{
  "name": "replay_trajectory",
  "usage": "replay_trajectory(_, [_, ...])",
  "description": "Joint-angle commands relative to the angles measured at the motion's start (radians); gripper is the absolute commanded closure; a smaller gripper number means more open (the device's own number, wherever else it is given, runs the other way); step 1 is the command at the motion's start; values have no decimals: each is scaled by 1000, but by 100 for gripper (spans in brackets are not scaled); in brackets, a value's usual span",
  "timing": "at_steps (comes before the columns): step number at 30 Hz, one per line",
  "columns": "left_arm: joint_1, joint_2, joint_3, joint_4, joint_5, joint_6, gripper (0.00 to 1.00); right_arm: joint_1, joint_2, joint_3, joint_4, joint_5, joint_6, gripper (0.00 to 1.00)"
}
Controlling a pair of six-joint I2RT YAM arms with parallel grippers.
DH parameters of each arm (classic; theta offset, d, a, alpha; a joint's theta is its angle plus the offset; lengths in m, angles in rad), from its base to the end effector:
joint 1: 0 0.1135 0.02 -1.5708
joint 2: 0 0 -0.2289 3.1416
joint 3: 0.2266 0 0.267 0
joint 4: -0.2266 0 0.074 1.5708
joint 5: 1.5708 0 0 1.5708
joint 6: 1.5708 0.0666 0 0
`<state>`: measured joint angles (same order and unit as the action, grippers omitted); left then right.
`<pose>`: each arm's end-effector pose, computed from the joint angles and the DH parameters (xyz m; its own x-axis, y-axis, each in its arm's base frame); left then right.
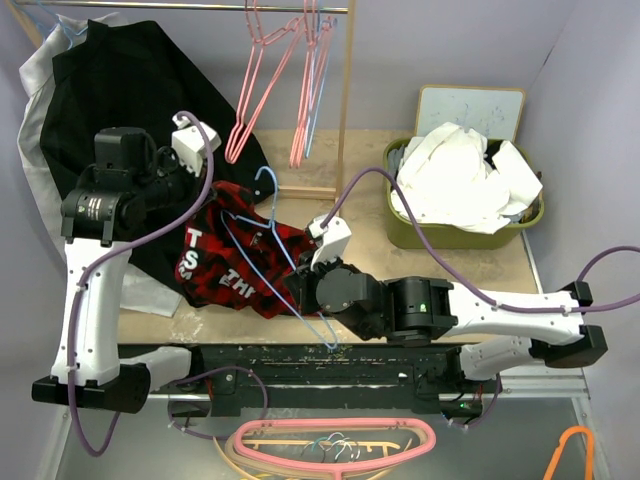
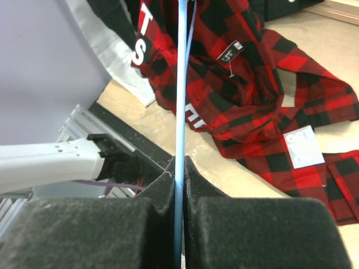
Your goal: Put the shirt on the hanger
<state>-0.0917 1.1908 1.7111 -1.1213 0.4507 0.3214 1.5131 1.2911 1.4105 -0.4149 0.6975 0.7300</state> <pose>0.2378 -0.0510 0.4317 -0.3952 0.3219 -0.8603 0.5955 0.8029 0.0268 0.0616 0.3246 0.3876 -0.4992 0.2219 -0.8376 -0.5326 0.6839 0.4986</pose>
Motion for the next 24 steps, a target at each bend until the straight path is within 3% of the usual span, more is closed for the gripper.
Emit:
replay_trajectory(1, [7,-45,-54,67,101,-1,94,1,20,68,-53,146,59,100])
replay_trajectory(8, [6,-90,-183,54,166,32,91,1,71,43,0,189,41,100])
replay_trajectory(14, [6,-105,-174,-39,367,87,87,-31,123,15,99,121,34,100])
replay_trajectory(19, [6,-109,-162,-160,466,173,84,-95,89,-136,332,33,23,100])
replay_trajectory(24, [5,-161,-218,-181,385,199,84,-127,29,-300,559,102,-10,100])
